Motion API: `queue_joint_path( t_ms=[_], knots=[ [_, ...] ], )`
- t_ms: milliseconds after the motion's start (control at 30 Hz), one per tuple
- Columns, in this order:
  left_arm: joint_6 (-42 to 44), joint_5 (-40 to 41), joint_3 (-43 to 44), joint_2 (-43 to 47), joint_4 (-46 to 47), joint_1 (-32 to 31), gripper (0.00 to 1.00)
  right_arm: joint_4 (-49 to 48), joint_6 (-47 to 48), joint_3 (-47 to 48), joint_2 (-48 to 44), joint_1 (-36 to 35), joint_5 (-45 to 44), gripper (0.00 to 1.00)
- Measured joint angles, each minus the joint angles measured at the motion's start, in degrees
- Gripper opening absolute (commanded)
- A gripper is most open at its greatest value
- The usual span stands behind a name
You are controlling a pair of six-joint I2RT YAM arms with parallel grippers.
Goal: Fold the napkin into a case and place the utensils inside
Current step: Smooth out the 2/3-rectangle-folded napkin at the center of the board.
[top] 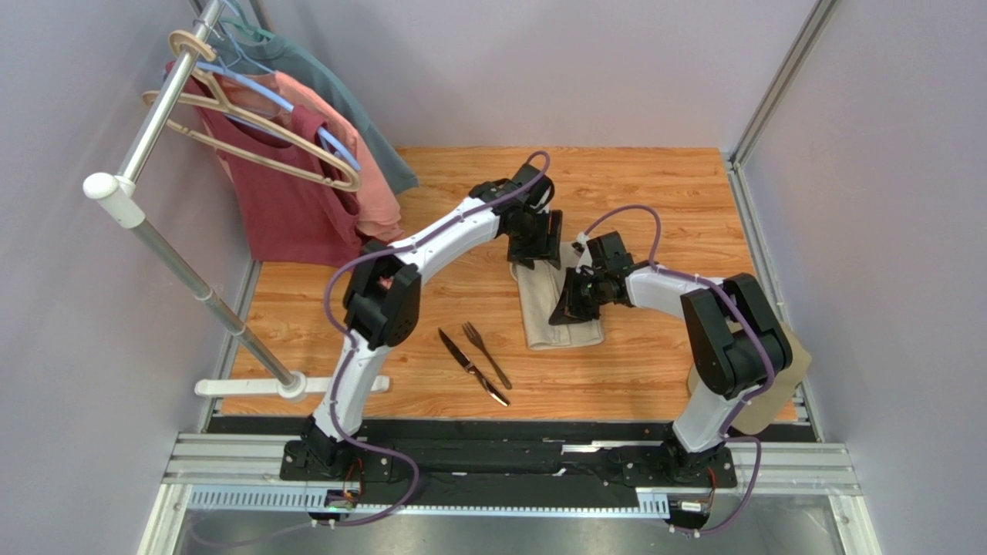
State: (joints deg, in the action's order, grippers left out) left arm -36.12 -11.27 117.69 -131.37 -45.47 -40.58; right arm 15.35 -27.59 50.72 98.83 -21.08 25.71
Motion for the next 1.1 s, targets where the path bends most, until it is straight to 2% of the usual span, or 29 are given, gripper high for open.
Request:
queue_joint_path(
  t_ms=[33,67,100,200,233,367,500,633,833,1033,1100],
  knots=[
    [0.9,0.1,-0.9,1.7,0.0,0.4,0.31,-0.2,-0.1,0.0,0.0,0.0,0.0,0.0],
    [2.3,0.2,-2.1,4.2,-0.1,0.9,0.29,-0.3,-0.2,0.0,0.0,0.0,0.1,0.0],
    [3.4,0.3,-3.0,6.1,0.0,1.4,0.29,-0.3,-0.2,0.0,0.0,0.1,0.1,0.0],
    [7.4,0.7,-4.0,10.0,0.3,4.1,0.42,-0.4,-0.2,0.0,0.0,0.4,0.3,0.0],
    [8.9,1.0,-4.0,10.3,0.7,5.0,0.42,-0.4,-0.2,0.0,0.0,0.5,0.3,0.0],
    [13.8,4.3,-4.0,8.9,1.1,7.3,0.39,-0.4,-0.1,0.0,0.1,0.7,0.5,0.0],
    [17.5,6.6,-3.4,5.0,1.0,7.1,0.5,-0.4,0.0,0.1,0.2,0.9,1.0,0.0],
    [19.2,5.9,-2.7,1.7,0.9,6.4,0.52,-0.4,0.0,0.2,0.4,1.0,1.4,0.0],
    [19.8,4.9,-0.7,-0.3,1.3,5.9,0.43,-0.3,0.0,0.2,0.4,1.0,1.4,0.0],
    [19.5,4.5,1.9,-2.4,1.5,5.9,0.41,-0.3,0.0,0.2,0.4,1.0,1.4,0.0],
    [19.3,4.5,2.8,-3.2,1.6,5.9,0.37,-0.3,0.0,0.2,0.4,1.0,1.4,0.0]
  ],
)
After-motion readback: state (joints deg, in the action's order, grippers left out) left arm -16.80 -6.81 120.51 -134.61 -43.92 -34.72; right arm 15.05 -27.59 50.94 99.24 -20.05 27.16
